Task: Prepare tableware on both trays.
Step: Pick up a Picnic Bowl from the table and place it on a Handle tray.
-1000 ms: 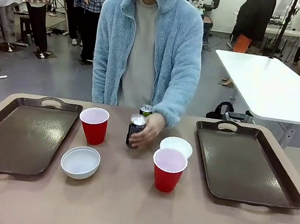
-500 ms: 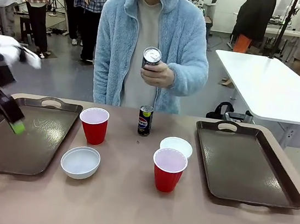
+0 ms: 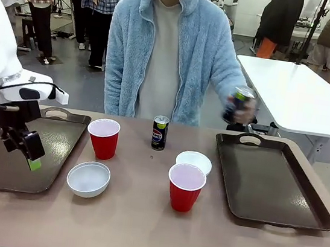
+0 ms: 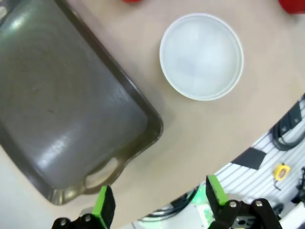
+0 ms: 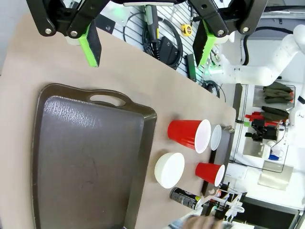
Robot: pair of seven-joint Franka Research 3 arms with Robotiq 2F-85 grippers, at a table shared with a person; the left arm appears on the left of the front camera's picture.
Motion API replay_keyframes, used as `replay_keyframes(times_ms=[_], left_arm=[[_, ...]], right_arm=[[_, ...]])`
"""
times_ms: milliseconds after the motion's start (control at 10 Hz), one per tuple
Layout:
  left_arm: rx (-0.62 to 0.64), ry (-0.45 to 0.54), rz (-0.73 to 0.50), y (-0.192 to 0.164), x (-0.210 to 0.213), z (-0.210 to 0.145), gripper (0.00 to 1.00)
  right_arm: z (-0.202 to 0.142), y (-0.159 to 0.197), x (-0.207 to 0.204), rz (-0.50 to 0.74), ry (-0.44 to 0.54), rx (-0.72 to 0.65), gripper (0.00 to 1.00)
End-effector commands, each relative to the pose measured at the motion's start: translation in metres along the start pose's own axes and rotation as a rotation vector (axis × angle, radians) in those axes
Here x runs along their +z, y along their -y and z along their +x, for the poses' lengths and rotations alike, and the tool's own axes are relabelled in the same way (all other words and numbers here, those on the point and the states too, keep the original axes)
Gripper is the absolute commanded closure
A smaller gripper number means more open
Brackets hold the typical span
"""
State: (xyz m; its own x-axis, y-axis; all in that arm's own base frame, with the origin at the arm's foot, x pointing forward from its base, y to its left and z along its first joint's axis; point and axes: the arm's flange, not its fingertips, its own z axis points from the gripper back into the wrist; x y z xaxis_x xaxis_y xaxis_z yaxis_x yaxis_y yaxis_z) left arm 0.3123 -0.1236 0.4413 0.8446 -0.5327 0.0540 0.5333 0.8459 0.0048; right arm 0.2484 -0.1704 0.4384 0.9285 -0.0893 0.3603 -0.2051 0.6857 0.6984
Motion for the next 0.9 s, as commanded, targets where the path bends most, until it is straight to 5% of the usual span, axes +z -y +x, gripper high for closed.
replay_keyframes(times_ms=[0,700,800], left_arm=[[-0.005,0.019,0.012,-0.005,0.01,-0.006,0.0],[0.01,0.024,0.008,-0.003,0.009,-0.003,0.0],[0.062,-0.01,0.049,0.001,0.004,0.035,0.0]], right_arm=[[0.002,0.002,0.0,0.031,0.016,0.015,0.0],[0.002,0.002,0.0,0.031,0.016,0.015,0.0],[0.002,0.002,0.0,0.031,0.016,0.015,0.0]])
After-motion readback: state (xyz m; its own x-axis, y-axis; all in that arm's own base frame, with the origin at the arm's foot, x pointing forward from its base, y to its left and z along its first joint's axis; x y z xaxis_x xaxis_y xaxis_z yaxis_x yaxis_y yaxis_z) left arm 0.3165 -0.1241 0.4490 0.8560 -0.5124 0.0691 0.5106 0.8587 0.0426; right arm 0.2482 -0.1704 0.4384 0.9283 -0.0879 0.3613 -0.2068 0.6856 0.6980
